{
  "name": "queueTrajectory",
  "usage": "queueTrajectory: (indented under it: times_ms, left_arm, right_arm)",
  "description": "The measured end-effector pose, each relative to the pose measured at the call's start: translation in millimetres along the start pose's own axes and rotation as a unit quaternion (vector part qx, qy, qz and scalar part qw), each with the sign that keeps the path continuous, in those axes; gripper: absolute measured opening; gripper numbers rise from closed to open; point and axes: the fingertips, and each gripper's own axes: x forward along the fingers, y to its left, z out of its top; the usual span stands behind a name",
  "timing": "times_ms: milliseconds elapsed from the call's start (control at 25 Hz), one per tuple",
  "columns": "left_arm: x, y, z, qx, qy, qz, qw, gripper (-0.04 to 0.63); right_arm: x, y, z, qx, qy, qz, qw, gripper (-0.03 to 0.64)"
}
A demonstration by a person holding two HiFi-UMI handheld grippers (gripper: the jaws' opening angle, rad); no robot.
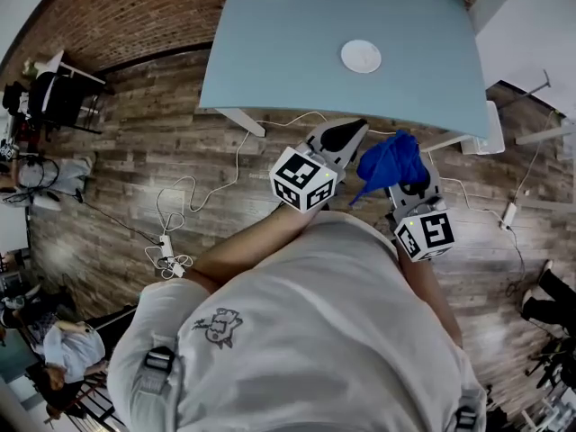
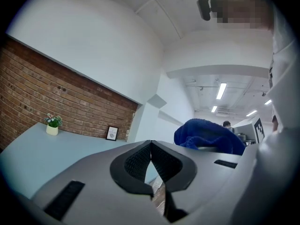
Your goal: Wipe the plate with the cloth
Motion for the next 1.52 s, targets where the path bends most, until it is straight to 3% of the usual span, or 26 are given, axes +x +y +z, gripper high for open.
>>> queueTrajectory:
  times_ms: [440,720,1200,1520]
  left_arm:
    - [28.2,113.2,54.1,0.011,0.011,-0.044,0.9989,0.008]
    - [37.3,154.2,59.3,0.011,0.021,-0.051,0.9984,0.008]
    - [66.8,200.3,67.8,0.002,0.022,-0.031,0.9993,0.008]
    - [121.2,234.5,66.4,0.002,0.043,-0.006,0.9991,0.008]
  right_arm:
    - [131.5,-11.5,32.3,0.008,-0.01,-0.016,1.0,0.161]
    - [169.5,-13.9,31.9,0.026,0.001,-0.015,1.0,0.163]
    - [219.3,-51.3,40.7,0.032,-0.001,0.006,0.999,0.163]
    - [257.4,-114.0,49.0,0.034,0.005,0.026,0.999,0.163]
